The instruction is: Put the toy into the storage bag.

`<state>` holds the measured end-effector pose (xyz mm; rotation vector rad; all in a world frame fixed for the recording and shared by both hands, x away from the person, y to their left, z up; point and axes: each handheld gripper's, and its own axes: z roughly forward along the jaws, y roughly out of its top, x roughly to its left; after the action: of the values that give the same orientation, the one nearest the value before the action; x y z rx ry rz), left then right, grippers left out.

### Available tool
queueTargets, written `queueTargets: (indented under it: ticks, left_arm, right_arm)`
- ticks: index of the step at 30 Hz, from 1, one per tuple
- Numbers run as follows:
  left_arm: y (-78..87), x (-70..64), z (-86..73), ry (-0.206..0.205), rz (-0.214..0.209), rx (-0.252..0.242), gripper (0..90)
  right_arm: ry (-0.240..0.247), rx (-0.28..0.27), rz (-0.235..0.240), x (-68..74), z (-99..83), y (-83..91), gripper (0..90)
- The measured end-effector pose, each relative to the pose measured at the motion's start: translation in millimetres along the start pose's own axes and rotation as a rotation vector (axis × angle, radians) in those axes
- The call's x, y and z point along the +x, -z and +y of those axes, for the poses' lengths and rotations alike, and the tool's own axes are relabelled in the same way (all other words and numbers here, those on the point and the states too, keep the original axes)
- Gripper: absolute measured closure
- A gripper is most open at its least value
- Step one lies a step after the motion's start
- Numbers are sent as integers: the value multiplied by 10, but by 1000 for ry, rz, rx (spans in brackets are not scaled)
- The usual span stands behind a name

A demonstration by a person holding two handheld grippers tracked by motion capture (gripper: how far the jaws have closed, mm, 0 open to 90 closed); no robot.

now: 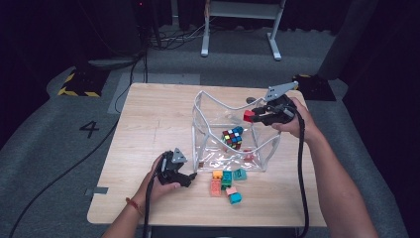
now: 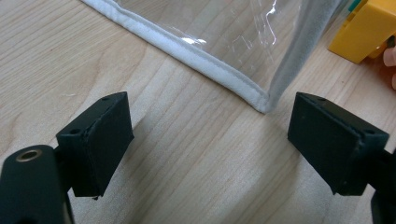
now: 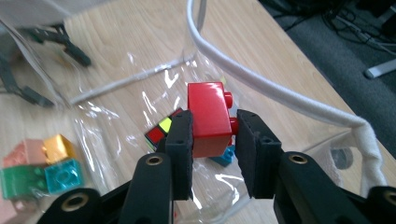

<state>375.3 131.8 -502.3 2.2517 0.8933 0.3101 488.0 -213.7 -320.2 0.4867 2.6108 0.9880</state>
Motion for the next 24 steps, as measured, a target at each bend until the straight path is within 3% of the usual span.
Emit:
queueTargets:
  ticks: [5,10,18,19,24]
  left_arm:
    - [0,-1,0,1,0,0,141]
    - [-1,0,0,0,0,-1,141]
    - [0,2,0,-3,0,0,141]
    - [-1,1,0,0,0,-1,141]
    - [-1,0,0,0,0,-1,141]
  right_arm:
    - [34,102,16,-59,14,-90,679]
    - [34,189,20,-112,-14,-137,680]
    - [14,251,39,-210,-100,-77,679]
    - [-6,245,42,-224,-124,-58,679]
    - [-12,248,29,-282,-184,46,679]
